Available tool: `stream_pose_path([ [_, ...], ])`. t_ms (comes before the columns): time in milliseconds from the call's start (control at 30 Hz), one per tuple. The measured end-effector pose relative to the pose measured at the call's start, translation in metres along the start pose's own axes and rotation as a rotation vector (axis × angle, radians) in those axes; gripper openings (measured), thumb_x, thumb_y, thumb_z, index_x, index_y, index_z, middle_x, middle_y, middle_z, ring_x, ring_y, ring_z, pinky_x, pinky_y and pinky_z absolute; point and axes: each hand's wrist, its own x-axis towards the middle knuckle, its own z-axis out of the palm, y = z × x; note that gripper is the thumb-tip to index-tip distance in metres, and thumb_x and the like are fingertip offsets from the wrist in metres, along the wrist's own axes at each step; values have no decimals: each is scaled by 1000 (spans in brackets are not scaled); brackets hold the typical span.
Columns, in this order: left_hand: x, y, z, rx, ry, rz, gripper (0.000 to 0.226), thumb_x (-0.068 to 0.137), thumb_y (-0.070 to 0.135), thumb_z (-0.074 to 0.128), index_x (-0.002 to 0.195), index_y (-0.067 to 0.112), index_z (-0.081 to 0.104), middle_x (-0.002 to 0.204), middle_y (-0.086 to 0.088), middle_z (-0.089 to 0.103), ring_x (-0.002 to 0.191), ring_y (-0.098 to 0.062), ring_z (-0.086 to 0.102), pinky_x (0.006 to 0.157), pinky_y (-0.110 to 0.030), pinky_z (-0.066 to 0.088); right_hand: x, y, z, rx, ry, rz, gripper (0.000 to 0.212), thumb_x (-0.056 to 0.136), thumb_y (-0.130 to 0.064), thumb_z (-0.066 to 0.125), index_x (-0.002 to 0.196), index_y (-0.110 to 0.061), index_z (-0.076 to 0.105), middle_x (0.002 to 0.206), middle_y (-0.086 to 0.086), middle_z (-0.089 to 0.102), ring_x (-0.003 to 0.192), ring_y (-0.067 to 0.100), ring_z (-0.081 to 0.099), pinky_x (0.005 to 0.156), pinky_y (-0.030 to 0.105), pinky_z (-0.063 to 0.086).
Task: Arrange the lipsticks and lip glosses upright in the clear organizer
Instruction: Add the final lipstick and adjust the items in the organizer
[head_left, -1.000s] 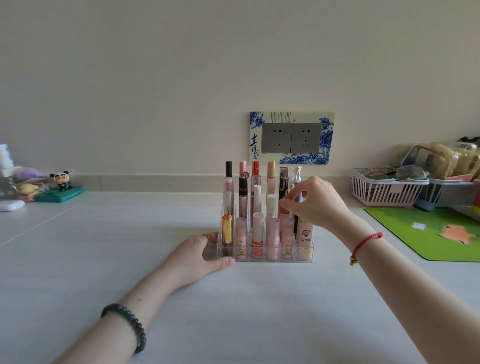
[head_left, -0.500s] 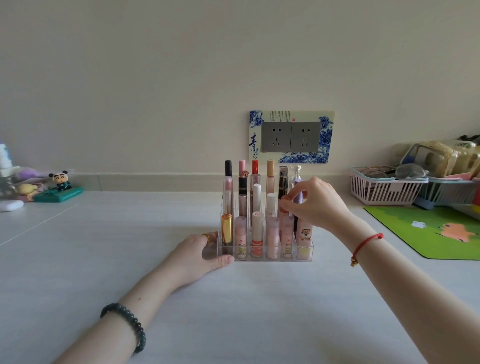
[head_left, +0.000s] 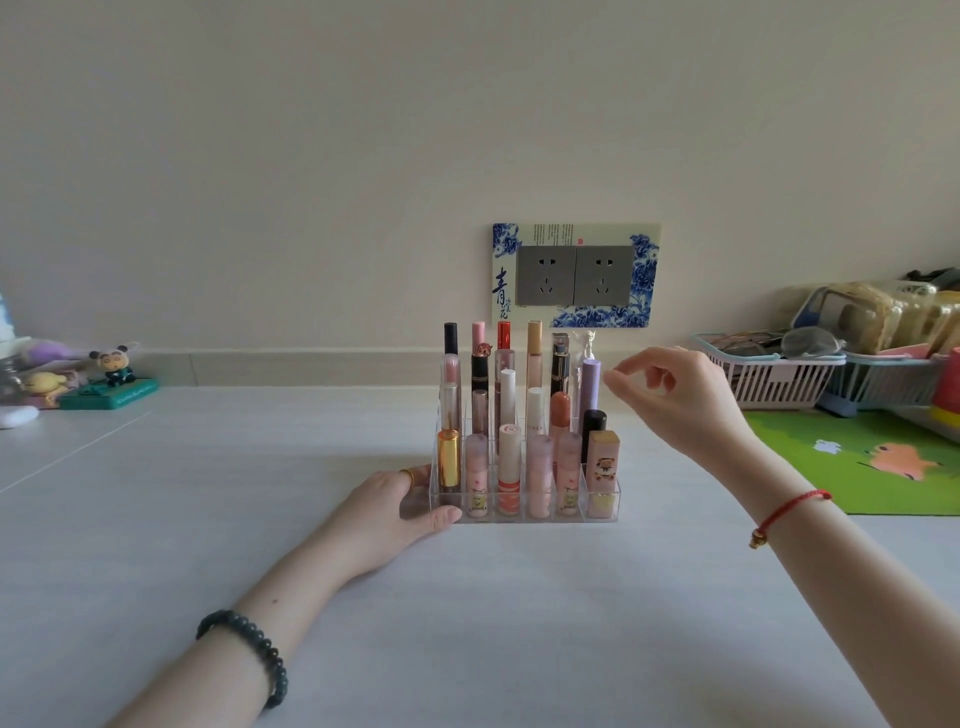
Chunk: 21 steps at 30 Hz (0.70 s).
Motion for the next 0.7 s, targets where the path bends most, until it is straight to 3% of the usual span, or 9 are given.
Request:
stream_pose_path([
  [300, -2, 3, -1, -22, 5, 13, 36, 78, 46, 64, 112, 33, 60, 120, 10, 62, 112, -8, 55, 91, -22, 43, -26, 30, -3, 53, -142, 22, 10, 77, -31, 65, 84, -24, 68, 70, -8, 50, 59, 11, 39, 54, 23, 33],
  [500, -3, 4, 0, -12, 13, 14, 37, 79, 44, 64, 113, 33, 59, 119, 13, 61, 110, -5, 54, 86, -19, 40, -32, 29, 1, 62, -269, -62, 14, 74, -34, 67, 87, -34, 63, 74, -10, 51, 60, 8, 40, 53, 16, 29],
  [700, -3, 5, -2, -23, 14, 26, 34, 79, 44, 64, 111, 35, 59, 112, 18, 59, 107, -3, 54, 84, -18, 40, -35, 27, 6, 75, -259, -94, 16, 75, -27, 68, 90, -30, 64, 76, -11, 51, 59, 8, 42, 55, 15, 36],
])
